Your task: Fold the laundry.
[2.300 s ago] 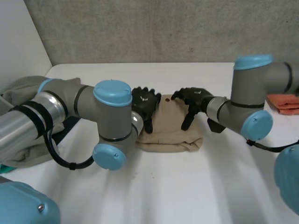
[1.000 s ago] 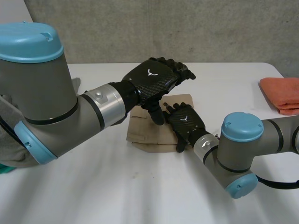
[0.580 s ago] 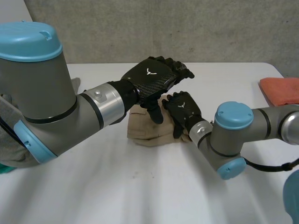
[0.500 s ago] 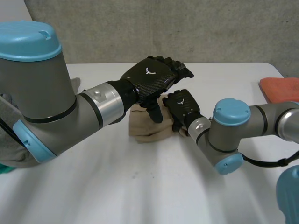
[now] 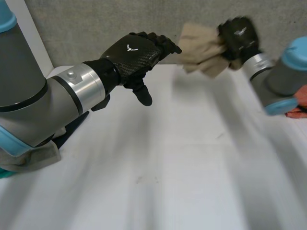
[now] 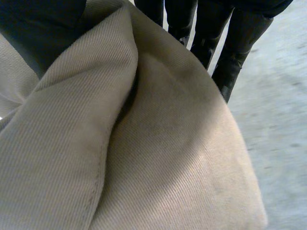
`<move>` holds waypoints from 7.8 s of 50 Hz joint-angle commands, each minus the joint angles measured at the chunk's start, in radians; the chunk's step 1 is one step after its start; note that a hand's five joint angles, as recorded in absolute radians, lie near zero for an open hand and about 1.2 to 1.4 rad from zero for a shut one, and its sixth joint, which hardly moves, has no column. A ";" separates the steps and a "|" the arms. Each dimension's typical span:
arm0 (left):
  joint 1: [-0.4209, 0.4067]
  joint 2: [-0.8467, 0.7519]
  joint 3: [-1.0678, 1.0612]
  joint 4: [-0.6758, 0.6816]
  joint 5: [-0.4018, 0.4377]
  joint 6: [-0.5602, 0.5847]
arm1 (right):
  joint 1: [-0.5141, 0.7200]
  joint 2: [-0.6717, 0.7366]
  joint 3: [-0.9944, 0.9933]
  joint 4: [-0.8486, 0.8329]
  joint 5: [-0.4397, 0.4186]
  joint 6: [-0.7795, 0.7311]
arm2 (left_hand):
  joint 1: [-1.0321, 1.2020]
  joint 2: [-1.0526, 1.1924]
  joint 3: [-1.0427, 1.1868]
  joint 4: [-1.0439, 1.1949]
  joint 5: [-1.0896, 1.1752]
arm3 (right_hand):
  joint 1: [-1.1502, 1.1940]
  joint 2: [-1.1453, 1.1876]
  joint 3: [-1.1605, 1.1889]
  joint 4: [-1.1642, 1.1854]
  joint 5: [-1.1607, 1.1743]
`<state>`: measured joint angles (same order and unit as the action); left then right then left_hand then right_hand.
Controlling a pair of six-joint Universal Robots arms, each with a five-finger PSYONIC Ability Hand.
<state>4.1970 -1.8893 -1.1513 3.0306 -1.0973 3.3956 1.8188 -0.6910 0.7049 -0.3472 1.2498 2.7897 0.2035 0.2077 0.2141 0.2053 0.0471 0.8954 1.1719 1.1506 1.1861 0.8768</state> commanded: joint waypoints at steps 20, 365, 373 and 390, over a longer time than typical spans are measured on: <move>-0.015 -0.007 -0.044 0.001 -0.038 -0.024 | -0.650 0.336 -0.130 -0.386 -0.501 0.366 | 0.016 0.012 0.005 0.014 -0.002 | 0.501 0.224 0.246 0.210 0.345; -0.158 0.082 -0.243 0.622 -0.498 0.200 | 0.283 -0.164 0.487 0.294 0.267 0.674 | 1.193 1.189 1.182 1.191 1.175 | -0.684 -0.961 -0.939 -0.975 -0.840; -0.153 0.082 -0.245 0.622 -0.498 0.200 | 0.324 -0.015 0.357 0.323 0.295 0.622 | 1.193 1.189 1.182 1.191 1.175 | -0.348 -0.625 -0.603 -0.639 -0.504; -0.097 0.099 -0.317 0.539 -0.490 0.203 | 0.148 -0.423 0.464 0.589 0.251 -0.074 | 1.193 1.189 1.182 1.191 1.175 | 0.501 0.224 0.246 0.210 0.345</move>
<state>4.0664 -1.7984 -1.4188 3.6308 -1.5943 3.5987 2.0731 -0.9144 1.1126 0.0671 1.5386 3.0984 1.1443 1.1993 1.1942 1.2025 0.9747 0.9957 1.1810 1.1815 1.1847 0.9830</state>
